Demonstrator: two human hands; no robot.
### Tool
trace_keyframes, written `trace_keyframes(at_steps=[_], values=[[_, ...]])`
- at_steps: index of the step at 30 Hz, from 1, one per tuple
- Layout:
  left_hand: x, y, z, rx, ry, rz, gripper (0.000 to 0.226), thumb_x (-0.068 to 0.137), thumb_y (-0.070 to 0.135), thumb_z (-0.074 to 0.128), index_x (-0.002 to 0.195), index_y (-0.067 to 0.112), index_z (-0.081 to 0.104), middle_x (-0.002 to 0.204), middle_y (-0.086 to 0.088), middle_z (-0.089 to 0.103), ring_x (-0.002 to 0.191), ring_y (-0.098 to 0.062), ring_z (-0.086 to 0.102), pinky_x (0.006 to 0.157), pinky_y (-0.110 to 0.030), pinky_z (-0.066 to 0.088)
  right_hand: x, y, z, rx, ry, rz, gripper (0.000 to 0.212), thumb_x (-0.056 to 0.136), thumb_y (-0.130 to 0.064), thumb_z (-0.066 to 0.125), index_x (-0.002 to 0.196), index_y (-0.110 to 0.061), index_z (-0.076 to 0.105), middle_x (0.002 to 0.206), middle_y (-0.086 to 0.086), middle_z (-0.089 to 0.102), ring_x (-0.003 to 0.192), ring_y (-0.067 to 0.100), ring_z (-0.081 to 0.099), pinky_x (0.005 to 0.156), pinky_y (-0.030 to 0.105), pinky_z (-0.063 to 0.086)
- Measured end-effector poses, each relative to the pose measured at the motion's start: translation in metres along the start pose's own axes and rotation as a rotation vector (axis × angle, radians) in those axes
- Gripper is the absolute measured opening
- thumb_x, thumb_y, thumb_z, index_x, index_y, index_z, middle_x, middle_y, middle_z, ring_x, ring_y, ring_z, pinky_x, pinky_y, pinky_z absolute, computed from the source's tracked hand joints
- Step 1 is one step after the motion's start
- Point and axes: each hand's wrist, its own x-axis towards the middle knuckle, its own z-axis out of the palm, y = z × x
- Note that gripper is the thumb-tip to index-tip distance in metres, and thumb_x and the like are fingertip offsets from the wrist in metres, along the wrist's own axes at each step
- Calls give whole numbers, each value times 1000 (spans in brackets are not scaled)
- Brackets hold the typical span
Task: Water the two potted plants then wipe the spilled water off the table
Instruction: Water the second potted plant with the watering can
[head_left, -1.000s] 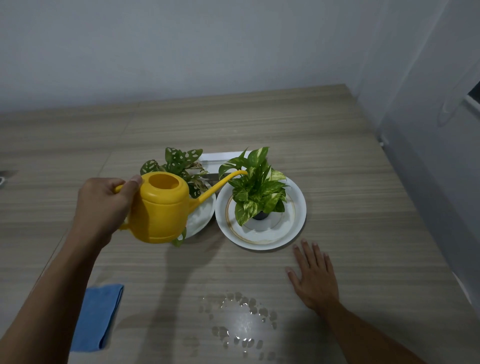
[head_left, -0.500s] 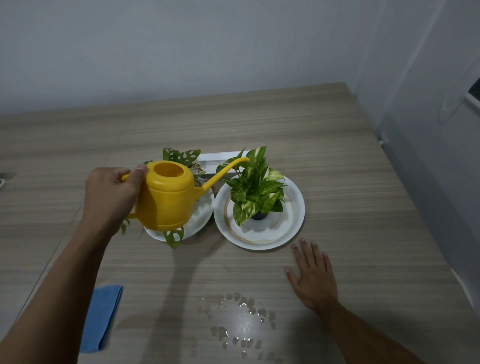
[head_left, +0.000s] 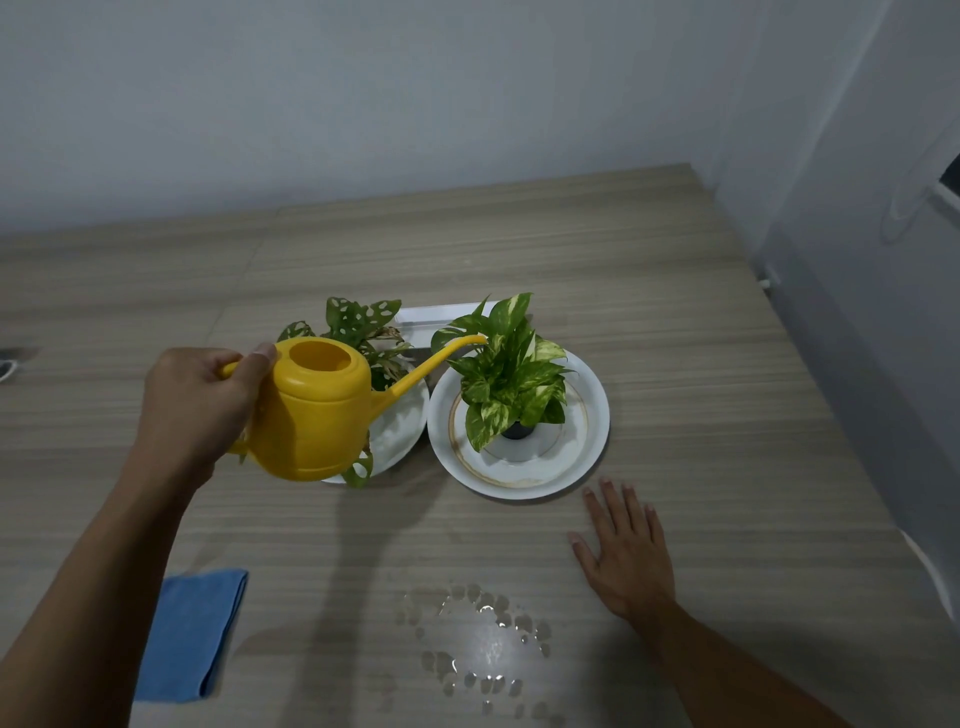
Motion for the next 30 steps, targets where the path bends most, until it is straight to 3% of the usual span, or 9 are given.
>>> trace_keyframes(at_steps=[4,8,11,14,22,27,30], values=[[-5,3,5,-15,-10,-20,47,98,25,62,61,-5,58,52,-12,46,52,-27,44,60,-38,40,0,0,1,-3,-3,0,68,91,-60,38,150,-26,38,161,2,29,148,25,21,118,42,5],[-6,8,10,-28,-11,-21,52,97,29,63,65,-12,58,51,-11,44,53,-27,43,58,-44,41,1,1,2,-11,-6,-1,68,91,-60,38,150,-26,38,161,1,28,148,25,20,117,45,11],[-5,11,12,-33,13,-4,60,88,42,61,68,-15,59,54,-23,47,53,-30,44,56,-54,46,1,1,2,-7,0,-2,68,91,-59,38,150,-25,40,160,2,30,148,25,21,117,45,12],[-2,15,12,-13,46,8,60,89,42,61,71,-15,62,62,-34,55,53,-40,47,58,-56,49,1,2,3,-3,2,-5,68,91,-60,37,150,-26,39,161,1,29,148,26,22,117,45,9],[4,14,0,26,78,-12,46,95,34,63,69,-4,65,57,-19,54,55,-32,49,61,-56,51,1,1,3,1,16,-2,68,90,-60,38,149,-26,40,161,1,30,148,26,24,116,47,15],[0,10,-5,40,54,-20,49,96,29,64,71,-12,63,55,-19,51,54,-29,46,60,-45,44,1,1,3,5,29,-10,68,91,-59,38,149,-25,41,160,2,32,147,26,24,116,47,15],[-4,9,-7,58,27,-16,52,95,33,64,68,-12,62,56,-26,51,53,-30,45,58,-51,47,1,2,4,7,26,-11,68,90,-59,39,149,-25,40,160,2,31,147,27,24,116,47,15]])
